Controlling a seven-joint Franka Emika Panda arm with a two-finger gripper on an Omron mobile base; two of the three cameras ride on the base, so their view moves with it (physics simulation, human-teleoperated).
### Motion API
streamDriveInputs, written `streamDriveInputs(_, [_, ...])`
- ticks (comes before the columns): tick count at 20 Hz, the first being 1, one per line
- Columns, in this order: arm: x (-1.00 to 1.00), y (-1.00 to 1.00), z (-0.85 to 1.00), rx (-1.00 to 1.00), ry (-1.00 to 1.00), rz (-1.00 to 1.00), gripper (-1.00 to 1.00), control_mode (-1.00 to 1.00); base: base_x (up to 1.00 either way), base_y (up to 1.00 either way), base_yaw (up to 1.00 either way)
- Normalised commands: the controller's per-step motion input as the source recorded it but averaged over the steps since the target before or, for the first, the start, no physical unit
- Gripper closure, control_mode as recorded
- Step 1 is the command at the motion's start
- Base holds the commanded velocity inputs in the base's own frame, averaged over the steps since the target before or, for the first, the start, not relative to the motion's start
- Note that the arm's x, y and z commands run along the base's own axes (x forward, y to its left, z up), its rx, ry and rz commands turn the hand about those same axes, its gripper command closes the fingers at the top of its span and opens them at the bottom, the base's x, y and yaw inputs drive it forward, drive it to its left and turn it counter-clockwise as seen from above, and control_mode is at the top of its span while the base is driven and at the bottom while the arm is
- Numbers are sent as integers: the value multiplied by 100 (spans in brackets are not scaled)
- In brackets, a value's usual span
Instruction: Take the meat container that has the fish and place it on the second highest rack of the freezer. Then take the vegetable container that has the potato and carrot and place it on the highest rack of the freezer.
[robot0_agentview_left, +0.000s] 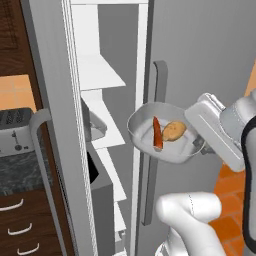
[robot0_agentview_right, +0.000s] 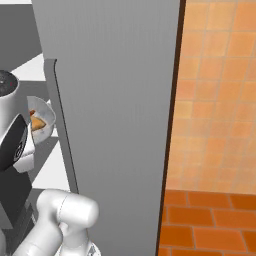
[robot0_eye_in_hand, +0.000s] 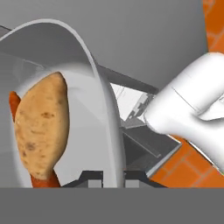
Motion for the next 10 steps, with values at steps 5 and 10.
streamDriveInputs(5, [71, 76, 23, 0, -8, -3, 100, -100, 0, 0, 0])
streamDriveInputs(10, [61, 59, 21, 0, -8, -10, 100, -100, 0, 0, 0])
